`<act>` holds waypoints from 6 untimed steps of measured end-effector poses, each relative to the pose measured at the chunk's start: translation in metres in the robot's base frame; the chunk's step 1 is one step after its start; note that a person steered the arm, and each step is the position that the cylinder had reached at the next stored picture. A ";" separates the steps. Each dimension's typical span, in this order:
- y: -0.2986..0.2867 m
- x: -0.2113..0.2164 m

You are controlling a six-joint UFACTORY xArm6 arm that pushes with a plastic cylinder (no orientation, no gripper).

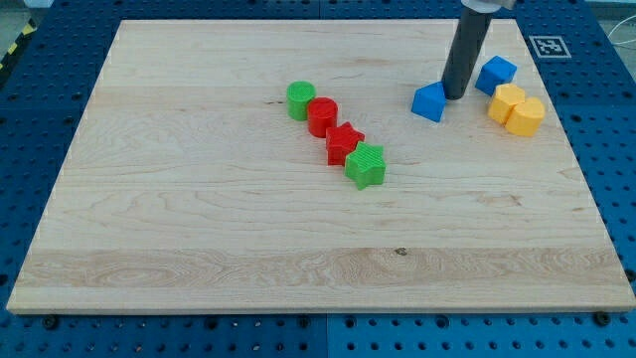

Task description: Slide the blue triangle down a bit

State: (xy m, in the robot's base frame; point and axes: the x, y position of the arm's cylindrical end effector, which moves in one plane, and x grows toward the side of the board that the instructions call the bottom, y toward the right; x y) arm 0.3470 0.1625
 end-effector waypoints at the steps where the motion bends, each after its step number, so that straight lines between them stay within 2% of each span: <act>1: -0.005 0.002; 3: -0.005 0.023; 5: -0.017 -0.035; 6: -0.025 -0.016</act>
